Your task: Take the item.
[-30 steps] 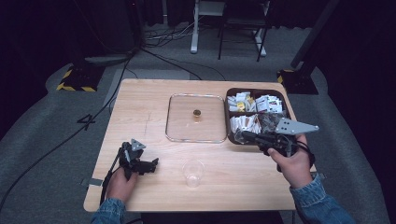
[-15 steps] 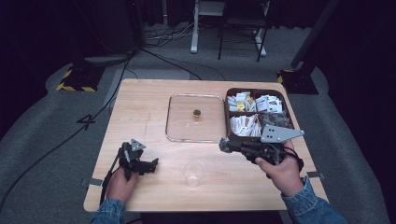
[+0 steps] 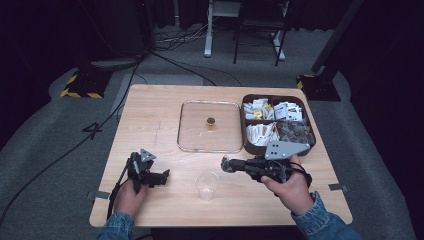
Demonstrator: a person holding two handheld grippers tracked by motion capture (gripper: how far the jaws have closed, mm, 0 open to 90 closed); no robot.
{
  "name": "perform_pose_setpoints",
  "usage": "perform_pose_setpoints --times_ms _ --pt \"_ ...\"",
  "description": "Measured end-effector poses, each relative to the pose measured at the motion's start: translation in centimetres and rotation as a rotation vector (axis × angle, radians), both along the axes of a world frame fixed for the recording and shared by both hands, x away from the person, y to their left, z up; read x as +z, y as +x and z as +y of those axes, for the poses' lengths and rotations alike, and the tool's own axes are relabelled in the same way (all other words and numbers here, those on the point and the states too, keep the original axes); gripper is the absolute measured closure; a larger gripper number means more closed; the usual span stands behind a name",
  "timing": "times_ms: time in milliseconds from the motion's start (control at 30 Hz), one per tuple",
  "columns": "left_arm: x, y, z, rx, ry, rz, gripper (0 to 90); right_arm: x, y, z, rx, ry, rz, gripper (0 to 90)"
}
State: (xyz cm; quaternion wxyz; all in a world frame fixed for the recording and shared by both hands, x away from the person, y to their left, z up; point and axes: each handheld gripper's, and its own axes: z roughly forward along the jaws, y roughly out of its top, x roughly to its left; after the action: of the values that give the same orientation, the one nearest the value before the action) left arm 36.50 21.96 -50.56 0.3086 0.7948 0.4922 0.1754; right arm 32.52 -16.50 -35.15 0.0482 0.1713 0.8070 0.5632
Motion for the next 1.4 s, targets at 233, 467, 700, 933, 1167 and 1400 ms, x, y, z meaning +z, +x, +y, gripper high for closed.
perform_pose_setpoints --times_ms 233,467,700,933,1167,1400 --pt "0.0 0.0 0.0 -0.002 0.001 0.001 0.0 -1.1 -0.1 1.5 0.045 -0.013 0.018 90.0" --pt "0.0 0.0 0.0 0.000 0.000 0.000 0.0 -2.2 0.2 2.6 0.063 -0.038 0.037 90.0" --pt "0.0 0.0 0.0 0.002 -0.003 0.001 0.0 -3.6 0.5 4.0 0.080 -0.085 0.049 90.0" --pt "0.0 0.0 0.0 0.000 0.000 0.000 0.0 -5.2 0.7 4.9 0.081 -0.128 0.051 90.0" --pt "0.0 0.0 0.0 0.002 -0.002 -0.001 0.0 -6.0 0.8 5.5 0.086 -0.167 0.038 90.0" --pt "0.0 0.0 0.0 -0.001 0.001 0.001 0.0 -6.9 0.9 6.0 0.090 -0.194 0.045 87.2"
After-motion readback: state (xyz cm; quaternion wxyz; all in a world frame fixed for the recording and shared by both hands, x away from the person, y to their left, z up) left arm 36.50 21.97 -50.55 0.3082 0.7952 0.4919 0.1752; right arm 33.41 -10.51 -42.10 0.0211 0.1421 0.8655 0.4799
